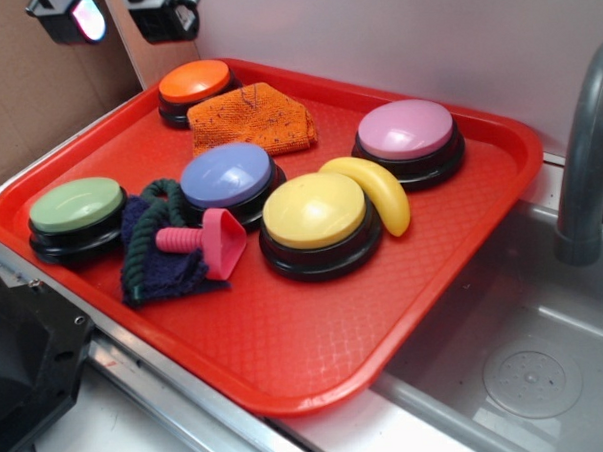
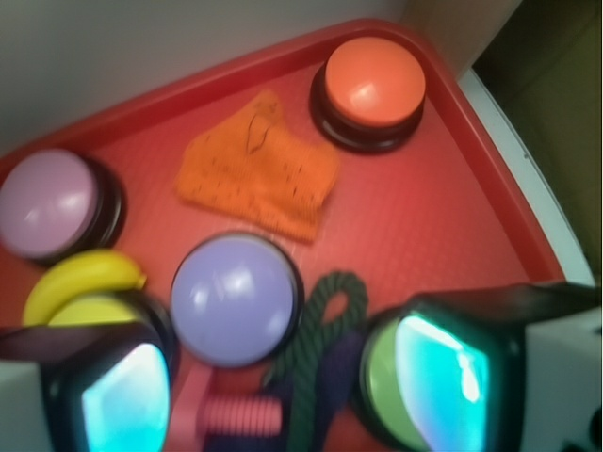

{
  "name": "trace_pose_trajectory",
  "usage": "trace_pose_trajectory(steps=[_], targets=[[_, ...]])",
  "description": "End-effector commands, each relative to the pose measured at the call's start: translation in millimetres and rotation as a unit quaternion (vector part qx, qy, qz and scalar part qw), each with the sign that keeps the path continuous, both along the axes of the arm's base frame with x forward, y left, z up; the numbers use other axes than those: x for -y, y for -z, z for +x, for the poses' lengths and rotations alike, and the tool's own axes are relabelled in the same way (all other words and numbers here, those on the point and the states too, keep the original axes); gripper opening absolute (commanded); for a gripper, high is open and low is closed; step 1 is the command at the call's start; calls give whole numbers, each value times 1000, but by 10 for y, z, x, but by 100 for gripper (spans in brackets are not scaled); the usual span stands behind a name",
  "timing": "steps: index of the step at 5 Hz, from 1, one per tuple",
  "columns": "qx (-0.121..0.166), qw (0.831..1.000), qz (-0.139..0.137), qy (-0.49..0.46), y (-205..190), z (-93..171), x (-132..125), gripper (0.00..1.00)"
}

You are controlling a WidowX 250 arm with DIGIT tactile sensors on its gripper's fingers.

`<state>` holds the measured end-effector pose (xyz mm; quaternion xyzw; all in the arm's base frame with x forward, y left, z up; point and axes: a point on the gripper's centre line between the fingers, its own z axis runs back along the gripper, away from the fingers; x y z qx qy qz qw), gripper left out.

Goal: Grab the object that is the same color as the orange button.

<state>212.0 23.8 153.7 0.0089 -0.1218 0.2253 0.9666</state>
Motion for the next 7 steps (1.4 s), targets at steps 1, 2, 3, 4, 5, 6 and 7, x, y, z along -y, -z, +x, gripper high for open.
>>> trace_pose_trajectory(steps=[1, 2, 3, 4, 5, 6, 7], targets=[[9, 998, 27, -51, 276, 316, -454, 100], [11, 998, 30, -59, 512, 428, -555, 100], [13, 998, 30, -54, 695, 506, -566, 100], [37, 999, -5, -29, 958, 597, -579, 100], [31, 999, -9, -16, 1116, 633, -555, 100], [28, 1000, -11, -6, 1219, 662, -529, 100], [30, 999, -14, -3, 1224, 653, -487, 54]])
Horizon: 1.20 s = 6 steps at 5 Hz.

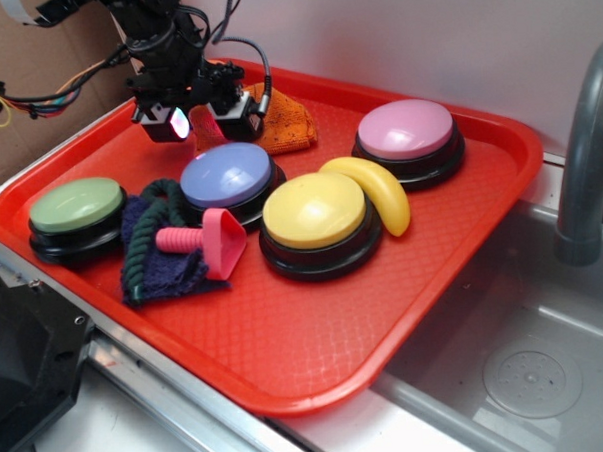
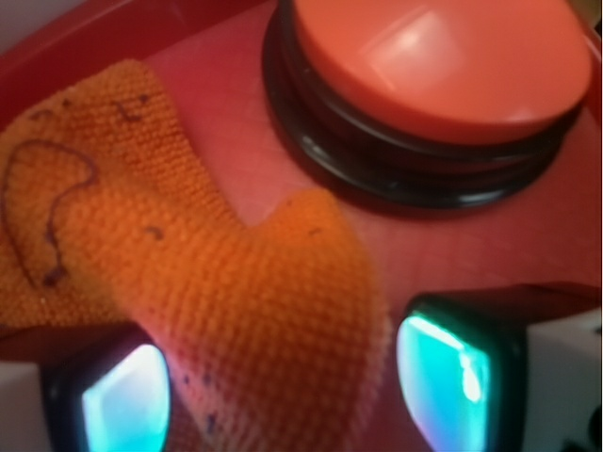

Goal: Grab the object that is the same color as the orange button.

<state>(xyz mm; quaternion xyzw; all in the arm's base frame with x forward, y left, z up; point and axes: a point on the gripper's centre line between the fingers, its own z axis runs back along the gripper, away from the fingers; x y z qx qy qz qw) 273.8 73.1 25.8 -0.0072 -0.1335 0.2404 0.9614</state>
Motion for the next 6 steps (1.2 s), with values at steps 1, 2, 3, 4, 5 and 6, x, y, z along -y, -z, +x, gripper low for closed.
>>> trace_pose_trajectory(steps=[1, 2, 3, 4, 5, 6], targets=[[20, 1000, 22, 2, -162, 31, 93, 0], [17, 999, 40, -12, -422, 45, 197, 0], [22, 999, 30, -27, -749, 59, 308, 0], [-3, 999, 23, -29, -1095, -16, 441, 0], [-11, 999, 29, -10, -1404, -169, 573, 0], [-6, 999, 16, 39, -1681, -384, 713, 0]])
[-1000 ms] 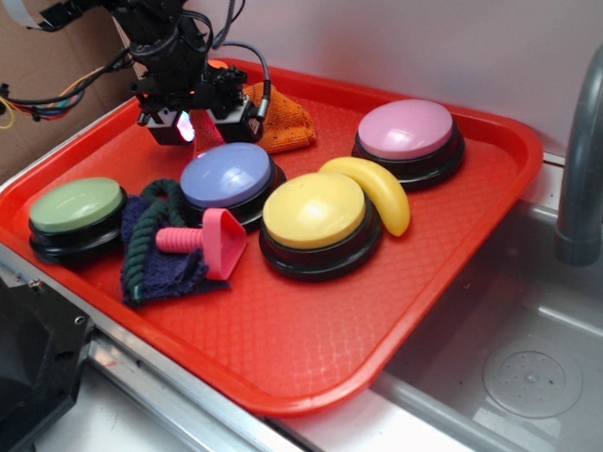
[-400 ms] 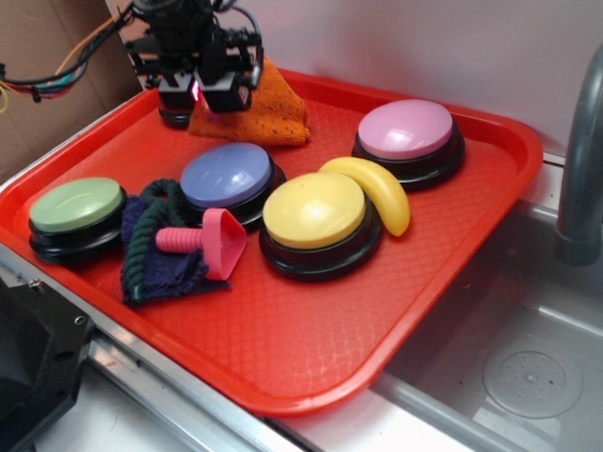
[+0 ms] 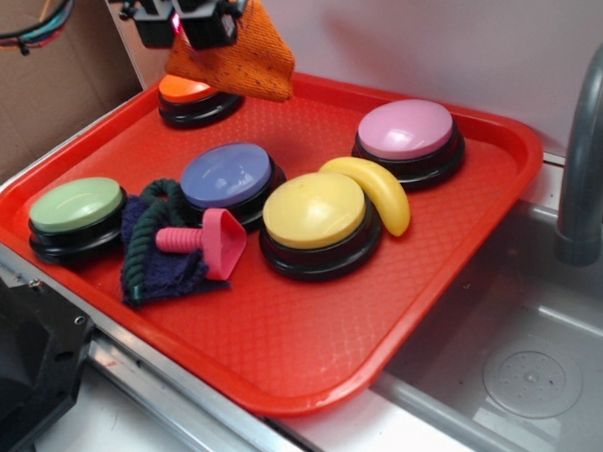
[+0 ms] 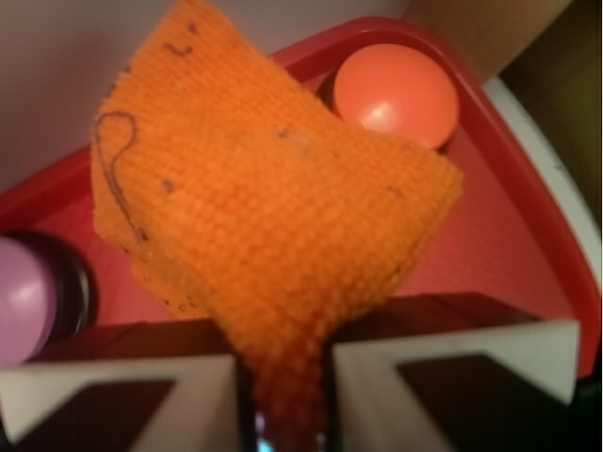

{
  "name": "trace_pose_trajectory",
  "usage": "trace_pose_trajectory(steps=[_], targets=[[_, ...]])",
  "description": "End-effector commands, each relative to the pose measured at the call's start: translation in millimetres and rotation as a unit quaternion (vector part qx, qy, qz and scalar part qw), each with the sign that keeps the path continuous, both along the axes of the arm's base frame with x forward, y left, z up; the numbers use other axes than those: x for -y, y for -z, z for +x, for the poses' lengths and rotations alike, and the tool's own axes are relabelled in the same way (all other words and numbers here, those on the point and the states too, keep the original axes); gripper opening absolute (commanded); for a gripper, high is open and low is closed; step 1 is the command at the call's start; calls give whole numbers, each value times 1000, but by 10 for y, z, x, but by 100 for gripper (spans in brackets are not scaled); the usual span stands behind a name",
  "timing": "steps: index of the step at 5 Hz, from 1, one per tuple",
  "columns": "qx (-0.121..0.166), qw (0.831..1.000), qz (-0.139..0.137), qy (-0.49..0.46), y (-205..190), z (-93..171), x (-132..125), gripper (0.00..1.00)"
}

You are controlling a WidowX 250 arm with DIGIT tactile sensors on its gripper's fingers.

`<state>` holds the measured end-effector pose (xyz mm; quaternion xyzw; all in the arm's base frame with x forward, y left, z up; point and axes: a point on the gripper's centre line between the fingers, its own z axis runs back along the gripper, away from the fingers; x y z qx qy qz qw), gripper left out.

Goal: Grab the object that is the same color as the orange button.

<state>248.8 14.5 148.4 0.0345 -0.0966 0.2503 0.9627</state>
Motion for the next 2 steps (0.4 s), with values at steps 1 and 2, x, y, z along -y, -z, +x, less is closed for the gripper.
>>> trace_pose_trajectory(steps=[1, 2], targets=[[41, 997, -24, 54, -502, -321, 256, 0], [45, 998, -15, 34, -435, -345, 257, 0]])
